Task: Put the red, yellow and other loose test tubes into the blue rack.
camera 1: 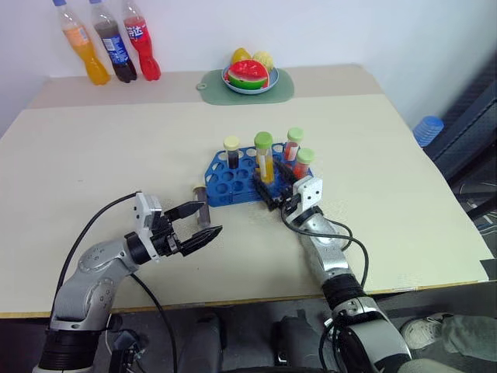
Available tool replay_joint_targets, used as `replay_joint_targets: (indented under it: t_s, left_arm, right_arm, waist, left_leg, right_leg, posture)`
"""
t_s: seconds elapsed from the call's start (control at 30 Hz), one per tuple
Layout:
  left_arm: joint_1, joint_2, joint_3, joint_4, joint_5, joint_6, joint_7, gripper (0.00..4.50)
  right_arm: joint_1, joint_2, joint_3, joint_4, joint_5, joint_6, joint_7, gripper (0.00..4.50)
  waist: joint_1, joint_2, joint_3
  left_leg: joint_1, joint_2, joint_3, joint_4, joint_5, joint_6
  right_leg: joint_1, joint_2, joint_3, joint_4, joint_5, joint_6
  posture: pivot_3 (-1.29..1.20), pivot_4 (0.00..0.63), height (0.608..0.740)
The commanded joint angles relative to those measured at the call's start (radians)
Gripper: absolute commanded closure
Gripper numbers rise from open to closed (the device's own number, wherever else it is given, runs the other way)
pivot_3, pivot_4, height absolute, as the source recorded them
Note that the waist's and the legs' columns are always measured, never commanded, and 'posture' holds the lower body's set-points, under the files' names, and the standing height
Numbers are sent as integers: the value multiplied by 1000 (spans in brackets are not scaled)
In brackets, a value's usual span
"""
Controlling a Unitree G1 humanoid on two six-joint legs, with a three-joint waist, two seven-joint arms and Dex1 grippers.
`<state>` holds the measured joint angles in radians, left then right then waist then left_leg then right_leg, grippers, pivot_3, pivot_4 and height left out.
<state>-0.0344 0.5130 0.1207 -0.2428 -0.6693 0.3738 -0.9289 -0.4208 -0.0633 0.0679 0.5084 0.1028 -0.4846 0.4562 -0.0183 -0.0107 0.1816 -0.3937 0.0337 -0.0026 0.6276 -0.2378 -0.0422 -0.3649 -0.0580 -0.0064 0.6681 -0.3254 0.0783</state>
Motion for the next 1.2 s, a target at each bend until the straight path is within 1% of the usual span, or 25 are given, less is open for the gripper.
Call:
replay_joint_targets:
  t_s: [0.03,0.13,0.27,0.33,0.43,0.5,0.57,0.6,0.67,0.77,0.9,1.03,1.2]
  left_arm:
    - [-12,-16,57,-46,-66,57,76,0]
    - [-28,-35,84,-78,-52,136,249,0]
    - [-29,-28,100,-137,-61,216,349,0]
    - [-46,-32,108,-182,-37,307,489,0]
    - [-85,-25,128,-247,-82,513,666,0]
    - [-163,-26,151,-251,-150,765,785,0]
    - [-241,-74,216,-229,-239,969,877,0]
    - [-284,-106,242,-221,-246,1063,907,0]
    - [-360,-182,301,-198,-262,1189,981,0]
    - [-427,-234,319,-151,-310,1241,1102,0]
    - [-468,-242,297,-59,-410,1241,1281,0]
    - [-515,-246,268,42,-469,1241,1467,0]
    - [-585,-260,244,188,-513,1241,1643,0]
  right_arm:
    - [57,-40,12,-171,-33,36,-8,389]
    - [137,-101,20,-352,-43,153,6,389]
    - [243,-190,21,-568,-31,327,32,389]
    - [312,-267,-1,-690,-8,420,72,389]
    - [382,-364,-43,-820,26,524,114,389]
    - [425,-452,-82,-896,67,576,179,389]
    - [455,-536,-108,-954,113,609,251,389]
    - [465,-577,-129,-977,136,619,285,389]
    - [479,-642,-170,-1012,196,650,343,389]
    - [479,-702,-207,-1045,254,689,394,389]
    - [476,-739,-243,-1065,303,719,429,389]
    - [466,-755,-273,-1053,328,734,444,389]
    - [468,-747,-284,-1059,332,748,433,389]
  waist:
    - [0,0,0]
    - [6,0,0]
    - [5,0,0]
    - [7,0,0]
    - [7,0,0]
    - [11,-1,1]
    - [8,-2,1]
    - [8,-3,2]
    - [8,-5,3]
    - [4,-7,4]
    - [7,-7,4]
    - [13,-9,5]
    - [26,-9,5]
  left_leg:
    - [0,0,0,0,0,0]
    - [0,-1,0,0,0,0]
    - [-1,-1,0,0,0,0]
    - [-1,-1,0,0,0,0]
    - [-1,-1,-1,1,0,0]
    - [-1,-1,-1,1,0,0]
    - [-1,-2,-2,2,0,0]
    - [-1,-2,-2,2,0,0]
    - [-1,-2,-2,2,0,0]
    - [-1,-3,-2,2,0,0]
    - [-1,-2,-2,2,0,-1]
    - [-1,-3,-2,2,1,-2]
    - [1,-3,-2,2,1,-3]
  right_leg:
    - [0,0,0,0,0,0]
    - [0,-1,0,0,0,0]
    - [0,-2,0,0,0,0]
    - [0,-2,0,-1,0,0]
    - [1,-2,0,-1,0,1]
    - [1,-2,0,-1,0,1]
    - [2,0,0,-2,0,2]
    - [2,1,0,-2,0,2]
    - [2,2,-1,-2,0,3]
    - [2,3,0,-2,0,3]
    - [2,4,0,-2,0,3]
    - [3,2,0,-2,1,3]
    - [4,2,0,-3,1,4]
  posture:
    - [0,150,740]
    - [0,150,740]
    - [0,150,740]
    - [0,150,740]
    - [0,150,740]
    - [0,150,740]
    - [0,150,740]
    - [0,150,740]
    - [0,150,740]
    - [0,150,740]
    - [0,150,740]
    - [0,150,740]
    - [0,150,740]
